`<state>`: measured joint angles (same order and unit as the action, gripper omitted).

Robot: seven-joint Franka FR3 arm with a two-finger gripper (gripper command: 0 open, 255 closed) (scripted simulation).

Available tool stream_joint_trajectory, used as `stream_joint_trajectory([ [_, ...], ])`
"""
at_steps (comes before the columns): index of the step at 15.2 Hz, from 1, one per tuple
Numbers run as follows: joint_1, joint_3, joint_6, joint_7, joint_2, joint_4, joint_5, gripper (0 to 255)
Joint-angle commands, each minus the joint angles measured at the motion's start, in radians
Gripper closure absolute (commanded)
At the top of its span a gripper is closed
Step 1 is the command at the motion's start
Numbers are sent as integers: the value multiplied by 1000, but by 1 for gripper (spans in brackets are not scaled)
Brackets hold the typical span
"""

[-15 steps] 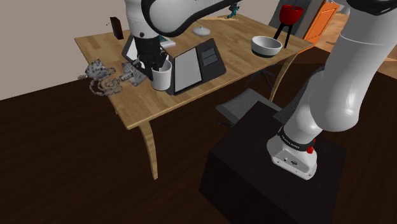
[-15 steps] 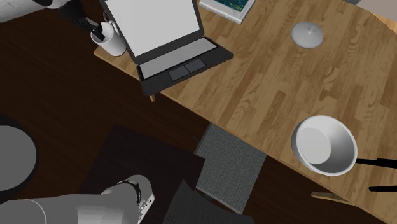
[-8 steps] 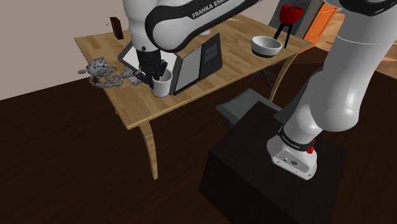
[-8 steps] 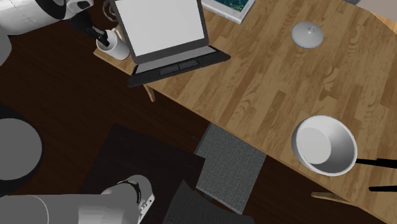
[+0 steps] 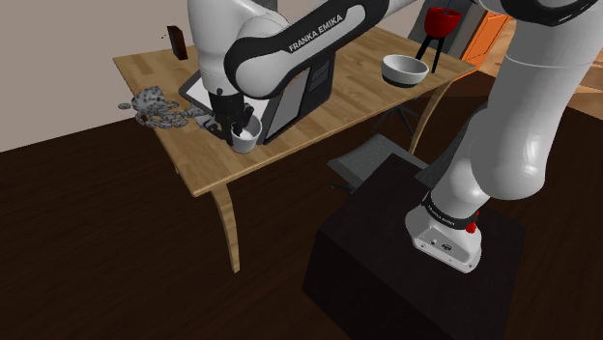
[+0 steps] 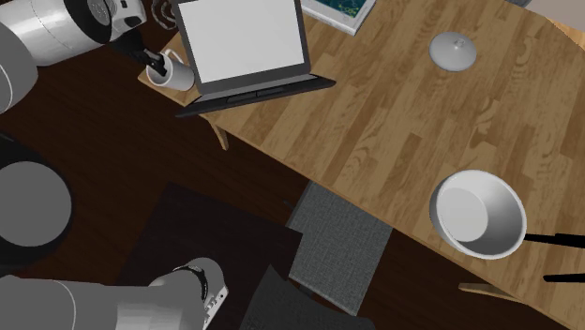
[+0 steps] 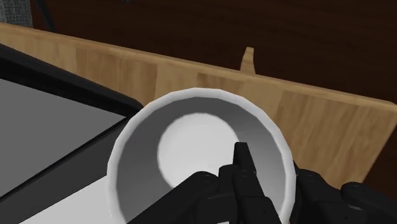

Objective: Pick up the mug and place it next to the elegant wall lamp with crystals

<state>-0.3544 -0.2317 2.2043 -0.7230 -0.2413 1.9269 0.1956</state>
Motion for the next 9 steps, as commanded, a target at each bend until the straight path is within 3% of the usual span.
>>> stream_joint_trajectory([
  [1, 5, 7, 4, -4, -14, 10, 4, 255],
  [6, 6, 5, 4, -4, -14, 10, 5, 255],
  [7, 7, 5, 5, -4, -17, 8, 5, 0],
  [9, 9, 7, 6, 0, -15, 9, 5, 0],
])
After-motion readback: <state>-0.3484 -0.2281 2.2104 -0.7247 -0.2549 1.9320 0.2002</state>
